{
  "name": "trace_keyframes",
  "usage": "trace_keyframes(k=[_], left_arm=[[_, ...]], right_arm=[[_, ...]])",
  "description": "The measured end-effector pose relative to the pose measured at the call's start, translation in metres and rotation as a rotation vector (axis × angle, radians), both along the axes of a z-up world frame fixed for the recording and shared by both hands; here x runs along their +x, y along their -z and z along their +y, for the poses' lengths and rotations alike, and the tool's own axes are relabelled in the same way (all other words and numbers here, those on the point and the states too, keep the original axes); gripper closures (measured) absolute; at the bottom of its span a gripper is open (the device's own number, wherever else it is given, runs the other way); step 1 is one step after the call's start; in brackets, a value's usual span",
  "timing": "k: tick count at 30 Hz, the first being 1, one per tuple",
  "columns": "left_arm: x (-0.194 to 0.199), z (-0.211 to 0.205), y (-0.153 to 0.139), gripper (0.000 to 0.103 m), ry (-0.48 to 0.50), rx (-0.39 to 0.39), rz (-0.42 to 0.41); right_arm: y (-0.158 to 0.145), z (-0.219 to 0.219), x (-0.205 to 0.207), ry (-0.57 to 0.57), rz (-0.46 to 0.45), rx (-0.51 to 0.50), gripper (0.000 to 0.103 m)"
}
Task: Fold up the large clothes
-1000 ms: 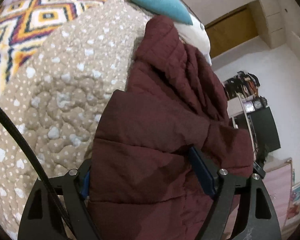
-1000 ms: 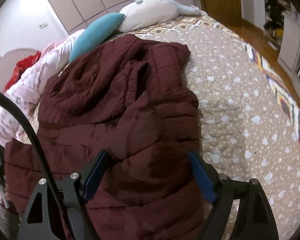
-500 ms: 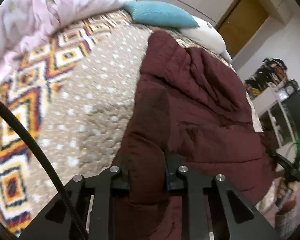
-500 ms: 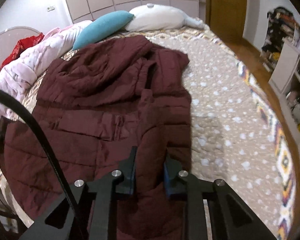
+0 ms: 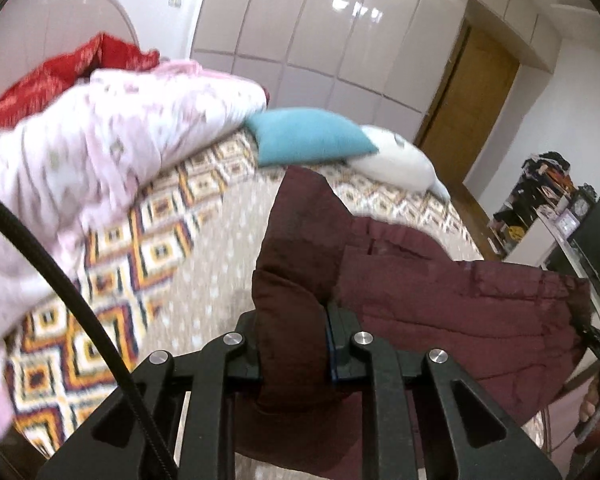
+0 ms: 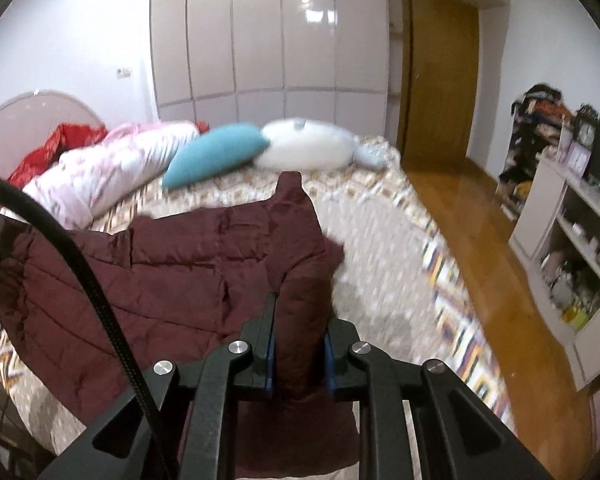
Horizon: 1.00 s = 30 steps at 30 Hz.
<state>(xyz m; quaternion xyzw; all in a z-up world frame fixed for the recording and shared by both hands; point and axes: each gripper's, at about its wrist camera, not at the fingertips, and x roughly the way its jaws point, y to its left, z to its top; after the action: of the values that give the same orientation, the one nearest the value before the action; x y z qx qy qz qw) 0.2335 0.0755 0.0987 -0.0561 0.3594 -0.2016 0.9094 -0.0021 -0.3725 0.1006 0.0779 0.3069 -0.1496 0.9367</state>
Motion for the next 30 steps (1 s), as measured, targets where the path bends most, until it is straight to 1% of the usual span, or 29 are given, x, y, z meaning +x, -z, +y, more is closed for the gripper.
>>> trace_keyframes(k=[2,5,7,9,12,13,14,16,18,19,20,26,30], left_arm=[[0.017,-0.012,-0.023,0.084,-0.011,0.01,-0.021],[0.045,-0.033,-0.044,0.083,-0.029,0.029,-0.039],[0.06,-0.044,-0.055,0.083,-0.034,0.033,-0.048],[0.081,-0.056,-0.061,0.083,-0.042,0.044,-0.057],[0.114,-0.077,-0.058,0.082,-0.061,0.079,-0.062],[0.126,-0.083,-0.053,0.082,-0.066,0.09,-0.061],[0.137,-0.089,-0.048,0.082,-0.072,0.101,-0.057],[0.161,-0.102,-0.033,0.082,-0.083,0.12,-0.047],[0.183,-0.115,-0.015,0.082,-0.097,0.14,-0.037],[0.193,-0.122,-0.006,0.082,-0.102,0.15,-0.033],[0.202,-0.125,0.003,0.082,-0.106,0.158,-0.028],[0.25,-0.142,0.065,0.082,-0.144,0.218,0.028],[0.272,-0.154,0.096,0.082,-0.153,0.262,0.045]], right_arm=[[-0.022,-0.008,0.011,0.017,-0.027,-0.007,0.085],[-0.046,-0.022,0.032,0.04,-0.051,-0.01,0.085],[-0.055,-0.032,0.05,0.052,-0.056,-0.008,0.085],[-0.061,-0.041,0.07,0.069,-0.054,-0.008,0.085],[-0.057,-0.059,0.103,0.097,-0.042,0.001,0.085],[-0.052,-0.069,0.121,0.113,-0.034,0.004,0.085],[-0.052,-0.069,0.121,0.113,-0.034,0.004,0.085],[-0.04,-0.079,0.147,0.131,-0.017,0.004,0.085],[-0.026,-0.087,0.171,0.146,0.002,-0.002,0.085],[-0.01,-0.093,0.194,0.155,0.02,0.0,0.085],[-0.01,-0.093,0.194,0.155,0.02,0.0,0.085],[0.04,-0.101,0.245,0.152,0.089,0.004,0.085],[0.073,-0.109,0.265,0.177,0.133,0.0,0.085]])
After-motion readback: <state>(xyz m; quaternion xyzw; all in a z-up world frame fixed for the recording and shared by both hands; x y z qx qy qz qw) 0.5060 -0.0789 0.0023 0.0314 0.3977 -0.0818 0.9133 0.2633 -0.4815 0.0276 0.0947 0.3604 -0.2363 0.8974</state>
